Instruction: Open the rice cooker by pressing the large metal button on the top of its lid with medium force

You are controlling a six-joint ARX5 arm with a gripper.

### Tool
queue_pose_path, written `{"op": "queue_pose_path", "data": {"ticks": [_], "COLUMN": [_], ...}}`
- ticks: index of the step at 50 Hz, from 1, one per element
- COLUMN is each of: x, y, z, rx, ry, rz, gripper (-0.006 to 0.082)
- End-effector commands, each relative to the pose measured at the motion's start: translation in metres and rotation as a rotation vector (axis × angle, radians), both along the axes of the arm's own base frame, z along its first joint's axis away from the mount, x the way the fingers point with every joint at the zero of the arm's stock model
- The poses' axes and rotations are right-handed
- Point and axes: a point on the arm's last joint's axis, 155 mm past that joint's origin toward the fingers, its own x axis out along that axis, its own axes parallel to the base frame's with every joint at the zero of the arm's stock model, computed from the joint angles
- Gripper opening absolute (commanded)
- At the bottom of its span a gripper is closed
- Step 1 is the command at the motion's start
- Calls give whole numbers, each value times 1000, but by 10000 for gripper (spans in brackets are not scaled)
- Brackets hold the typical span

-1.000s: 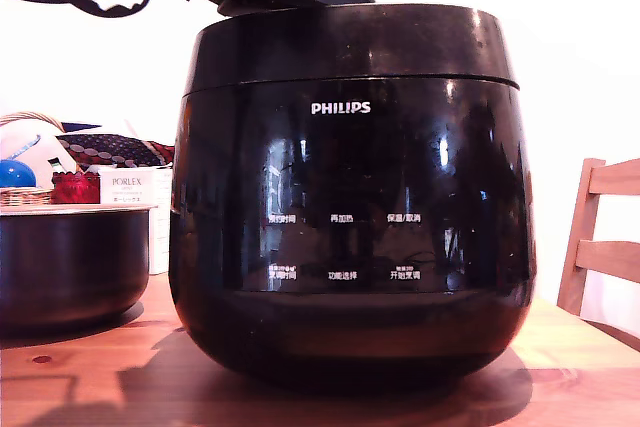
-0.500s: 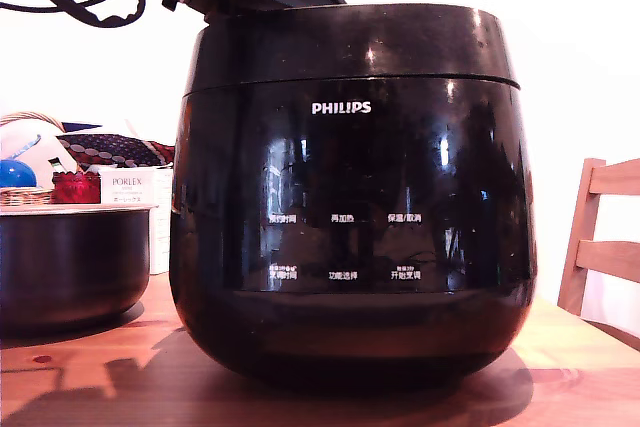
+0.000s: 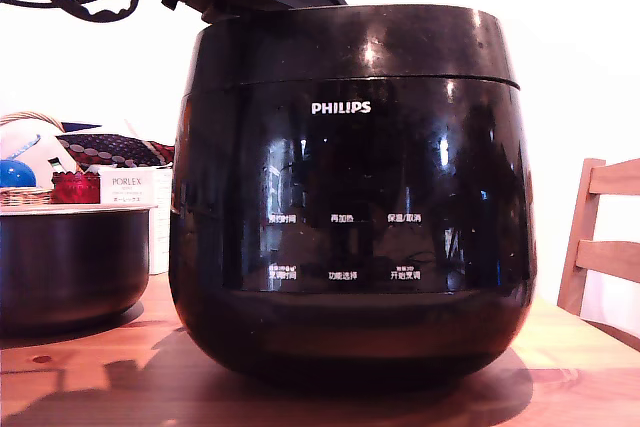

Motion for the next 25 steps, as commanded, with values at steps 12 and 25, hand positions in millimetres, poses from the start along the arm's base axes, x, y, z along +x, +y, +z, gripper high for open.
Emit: {"op": "queue_pose_path", "data": {"ticks": [12, 25], "x": [-9, -15], "y": [11, 17], "z": [-87, -101], "rx": [193, 255], "ry": [158, 176], "rz": [-6, -24], "gripper": [-21, -21]}}
